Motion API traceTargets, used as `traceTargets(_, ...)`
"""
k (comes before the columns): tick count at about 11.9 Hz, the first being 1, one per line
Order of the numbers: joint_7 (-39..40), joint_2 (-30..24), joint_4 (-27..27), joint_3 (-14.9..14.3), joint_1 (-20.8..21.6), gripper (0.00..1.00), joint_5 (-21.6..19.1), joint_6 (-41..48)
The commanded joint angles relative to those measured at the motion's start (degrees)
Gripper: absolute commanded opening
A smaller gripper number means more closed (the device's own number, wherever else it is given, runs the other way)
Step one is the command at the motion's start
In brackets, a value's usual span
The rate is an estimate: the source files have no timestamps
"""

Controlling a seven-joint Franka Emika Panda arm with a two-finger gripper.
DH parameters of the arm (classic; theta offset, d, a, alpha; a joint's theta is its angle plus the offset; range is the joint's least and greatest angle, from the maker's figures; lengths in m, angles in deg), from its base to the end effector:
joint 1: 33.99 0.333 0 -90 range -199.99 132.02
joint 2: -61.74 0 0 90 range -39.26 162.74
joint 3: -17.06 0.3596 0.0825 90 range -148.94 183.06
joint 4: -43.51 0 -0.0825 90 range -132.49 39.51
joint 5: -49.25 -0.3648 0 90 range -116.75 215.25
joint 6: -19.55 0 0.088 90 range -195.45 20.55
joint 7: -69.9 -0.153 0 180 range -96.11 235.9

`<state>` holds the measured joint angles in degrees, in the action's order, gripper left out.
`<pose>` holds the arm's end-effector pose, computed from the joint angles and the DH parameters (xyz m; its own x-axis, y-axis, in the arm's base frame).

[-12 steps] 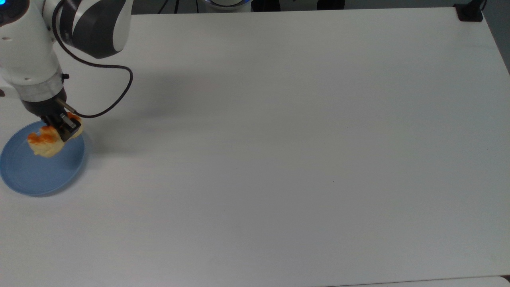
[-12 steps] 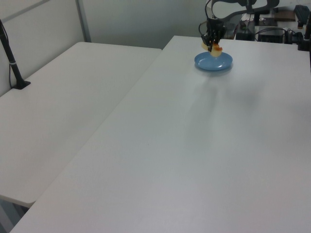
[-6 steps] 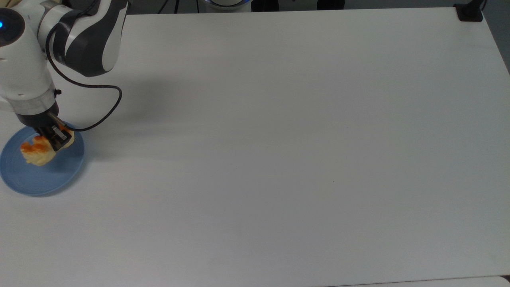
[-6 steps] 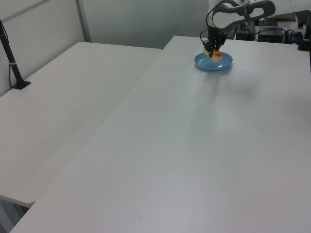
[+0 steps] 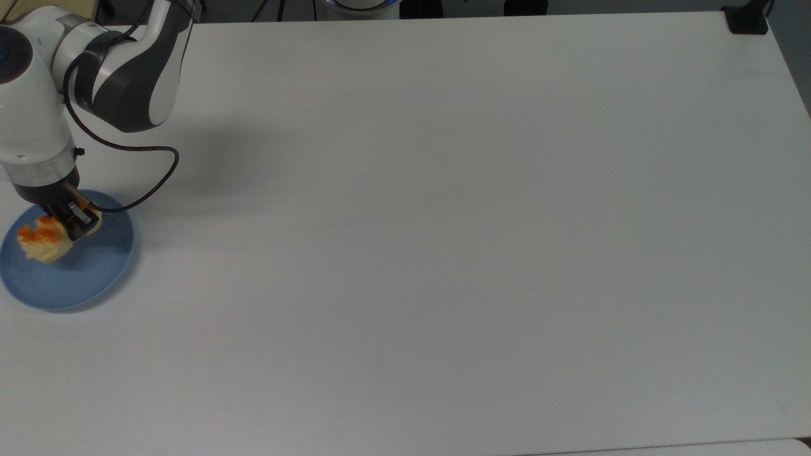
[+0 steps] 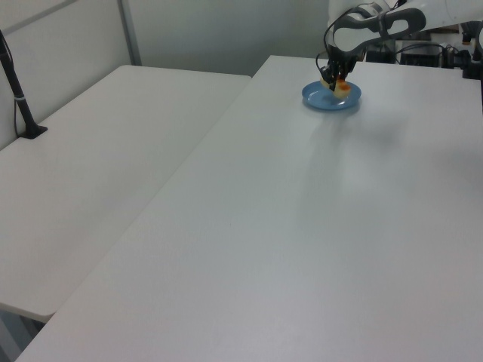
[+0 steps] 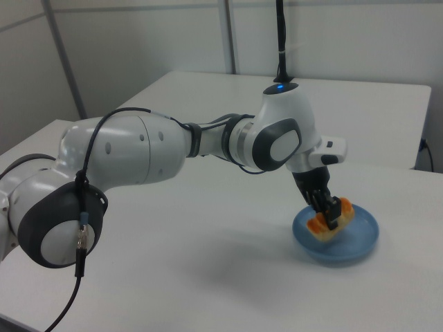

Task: Put the bread on a plate
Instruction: 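Lower the bread roll onto the blue plate and open the gripper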

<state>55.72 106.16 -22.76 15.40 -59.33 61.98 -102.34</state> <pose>0.7058 -0.3724 0.3498 0.8098 -0.5399 0.2297 -0.5801 -0.7955 0.1749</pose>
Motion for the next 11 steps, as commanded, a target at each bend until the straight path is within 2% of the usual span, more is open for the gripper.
traceTargets(1, 0.6, 1.2, 0.6, -0.9, -0.1, 0.79, 2.5, -2.6)
traceTargets(7, 0.5, 1.3, 0.3, -0.9, -0.1, 0.80, 2.6, -3.4)
traceTargets(8, 0.5, 0.3, 0.2, -0.8, -0.1, 0.80, 2.5, -2.7)
traceTargets(10, 0.4, -5.7, -3.1, 0.1, 0.0, 0.80, 1.3, 0.7)
traceTargets(11, 0.5, -8.4, -3.2, 0.3, 0.4, 0.80, -0.6, 4.5)
